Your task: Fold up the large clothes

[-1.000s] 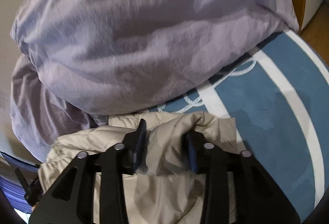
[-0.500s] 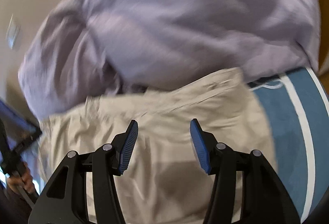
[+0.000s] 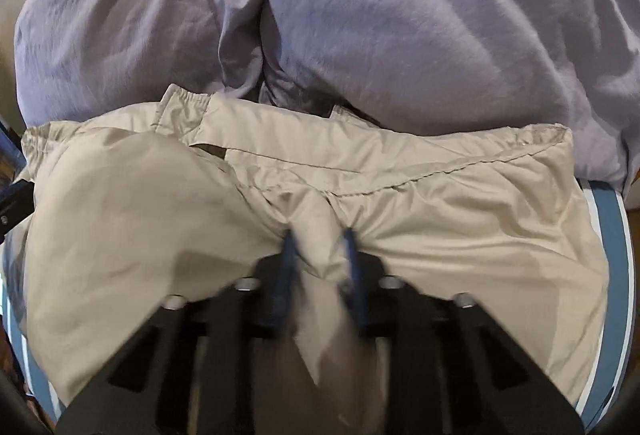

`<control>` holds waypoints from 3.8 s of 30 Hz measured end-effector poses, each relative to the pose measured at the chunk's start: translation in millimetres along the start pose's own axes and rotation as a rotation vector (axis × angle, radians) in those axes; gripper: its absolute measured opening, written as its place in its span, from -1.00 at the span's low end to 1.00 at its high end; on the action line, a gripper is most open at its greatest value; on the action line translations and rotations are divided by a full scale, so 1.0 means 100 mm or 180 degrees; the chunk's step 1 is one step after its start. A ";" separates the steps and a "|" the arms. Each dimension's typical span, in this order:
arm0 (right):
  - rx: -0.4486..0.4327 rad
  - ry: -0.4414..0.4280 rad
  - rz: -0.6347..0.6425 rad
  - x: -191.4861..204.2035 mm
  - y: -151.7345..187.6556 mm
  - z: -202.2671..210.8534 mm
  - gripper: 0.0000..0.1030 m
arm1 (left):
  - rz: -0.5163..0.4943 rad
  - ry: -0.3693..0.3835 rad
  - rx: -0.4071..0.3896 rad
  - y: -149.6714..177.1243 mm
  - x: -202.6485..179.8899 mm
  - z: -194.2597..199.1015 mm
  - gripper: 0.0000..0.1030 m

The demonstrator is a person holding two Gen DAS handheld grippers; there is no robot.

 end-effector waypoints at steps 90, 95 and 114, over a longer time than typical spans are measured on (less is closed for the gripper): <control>-0.1016 0.0367 -0.0256 -0.52 0.05 0.57 0.47 | 0.0243 -0.0367 -0.0001 0.29 0.16 -0.45 0.68; -0.0954 0.0180 -0.0149 -0.26 -0.01 0.47 0.52 | 0.0238 -0.0120 -0.0092 0.25 -0.10 -0.27 0.68; -0.0674 0.0334 -0.0100 -0.20 0.14 -0.15 0.63 | 0.0129 -0.0246 -0.0029 0.46 -0.19 -0.76 0.87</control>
Point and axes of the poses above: each gripper's, at about its wrist camera, not at the fingertips, and z roughly against the way its jaws point, x to its left, y to its underside, the point moved 6 cm from there along -z, roughly the way its jaws point, and after that the axes turned 12 degrees about -y, right-handed, at the moved point
